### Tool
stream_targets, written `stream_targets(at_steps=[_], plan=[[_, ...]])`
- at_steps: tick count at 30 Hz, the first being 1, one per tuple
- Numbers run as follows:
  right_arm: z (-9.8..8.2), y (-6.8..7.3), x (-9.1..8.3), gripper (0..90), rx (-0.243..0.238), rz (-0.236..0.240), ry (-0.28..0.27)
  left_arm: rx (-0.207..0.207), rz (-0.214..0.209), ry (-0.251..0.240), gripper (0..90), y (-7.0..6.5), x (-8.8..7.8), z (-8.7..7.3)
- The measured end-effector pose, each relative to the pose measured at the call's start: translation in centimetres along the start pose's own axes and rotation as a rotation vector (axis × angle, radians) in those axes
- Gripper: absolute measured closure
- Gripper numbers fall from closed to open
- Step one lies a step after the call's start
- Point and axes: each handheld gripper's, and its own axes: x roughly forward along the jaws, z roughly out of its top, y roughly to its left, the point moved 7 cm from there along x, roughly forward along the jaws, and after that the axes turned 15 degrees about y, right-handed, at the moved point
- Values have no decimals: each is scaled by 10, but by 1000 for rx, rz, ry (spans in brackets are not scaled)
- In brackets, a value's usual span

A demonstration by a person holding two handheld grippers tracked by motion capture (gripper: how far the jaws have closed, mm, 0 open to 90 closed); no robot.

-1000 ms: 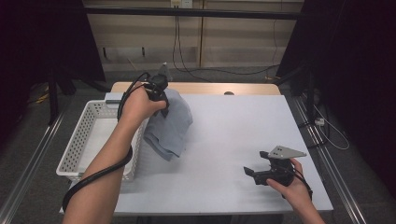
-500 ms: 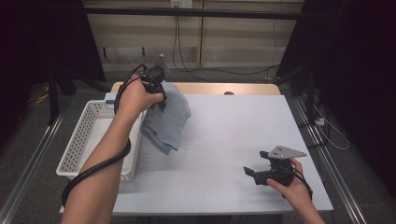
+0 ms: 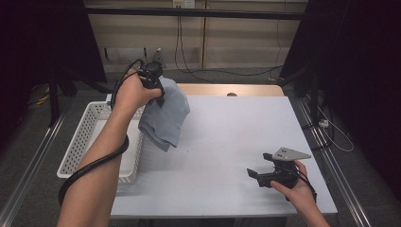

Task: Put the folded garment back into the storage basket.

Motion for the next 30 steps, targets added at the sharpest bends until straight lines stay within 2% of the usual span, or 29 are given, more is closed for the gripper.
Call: stream_targets(at_steps=[12,23,30], plan=[[0,0,0,88,-2,0,1,13,24,4,762,10,-13,-3],[0,0,1,88,-3,1,2,-4,4,14,761,18,-21,-8],[0,0,1,88,-4,2,1,-7,13,21,761,20,-28,-8]])
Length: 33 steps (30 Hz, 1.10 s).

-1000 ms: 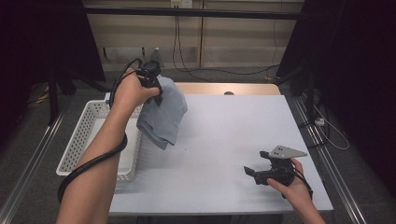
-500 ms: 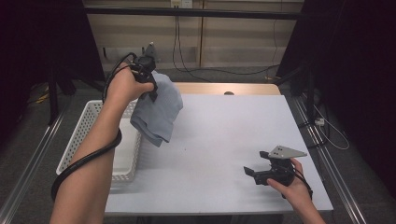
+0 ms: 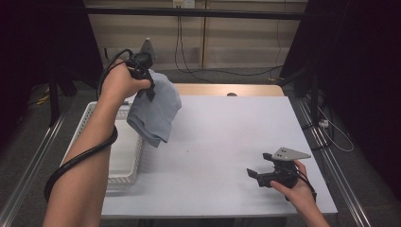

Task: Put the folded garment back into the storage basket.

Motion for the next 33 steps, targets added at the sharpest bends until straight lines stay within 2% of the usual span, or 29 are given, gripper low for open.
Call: stream_targets(at_steps=[9,14,26,33], plan=[[0,0,0,88,1,0,0,-15,3,7,761,6,-7,-3],[0,1,0,88,-1,1,0,-27,-11,2,761,11,-10,-6],[1,1,-1,88,-1,1,-3,-85,6,-12,760,32,-13,-13],[1,2,-1,88,-2,1,-4,-91,29,-22,760,44,-15,-15]])
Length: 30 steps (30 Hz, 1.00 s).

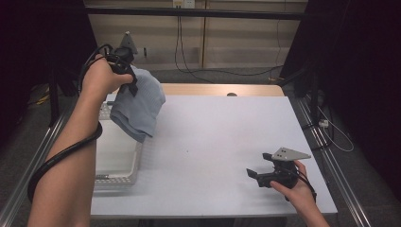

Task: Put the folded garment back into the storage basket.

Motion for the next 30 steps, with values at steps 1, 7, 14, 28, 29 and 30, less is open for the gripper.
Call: stream_targets(at_steps=[1,7,14,28,29,30], plan=[[0,0,0,88,0,0,-1,-6,-1,-7,760,1,-1,0],[0,1,0,88,-3,3,-1,-13,-5,-7,760,7,-1,-1],[0,1,1,88,1,1,2,-35,9,-20,760,20,0,-4],[0,2,3,87,-1,4,5,-65,19,-39,759,37,0,-1],[0,2,3,87,0,5,5,-64,18,-42,759,37,-1,-1],[0,2,3,87,-1,6,5,-65,19,-45,759,38,-1,0]])
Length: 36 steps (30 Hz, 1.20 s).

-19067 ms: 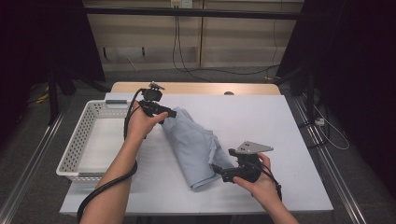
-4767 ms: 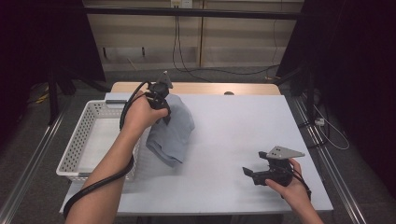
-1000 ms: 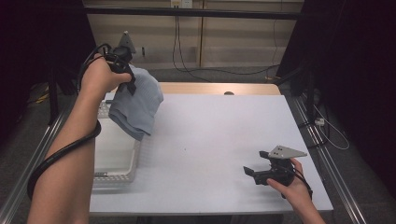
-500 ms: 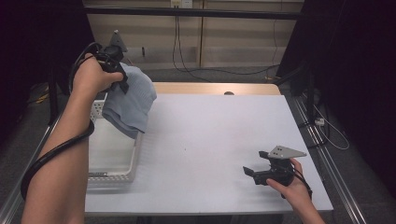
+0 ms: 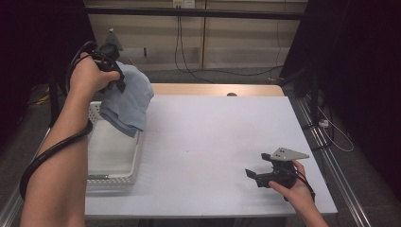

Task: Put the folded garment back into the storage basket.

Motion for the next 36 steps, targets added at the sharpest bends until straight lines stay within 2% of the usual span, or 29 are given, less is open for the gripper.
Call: stream_targets(at_steps=[8,17,22,25,36], plan=[[0,1,0,87,-2,4,2,-15,9,-10,759,9,2,-1],[-1,2,1,87,-6,5,7,-26,12,-19,758,16,16,-3],[0,2,2,87,-8,5,7,-21,8,0,757,17,25,-4],[0,1,1,87,-5,6,7,-24,4,30,757,18,31,-7],[0,2,1,87,-9,7,6,-35,-8,60,758,21,41,-16]])
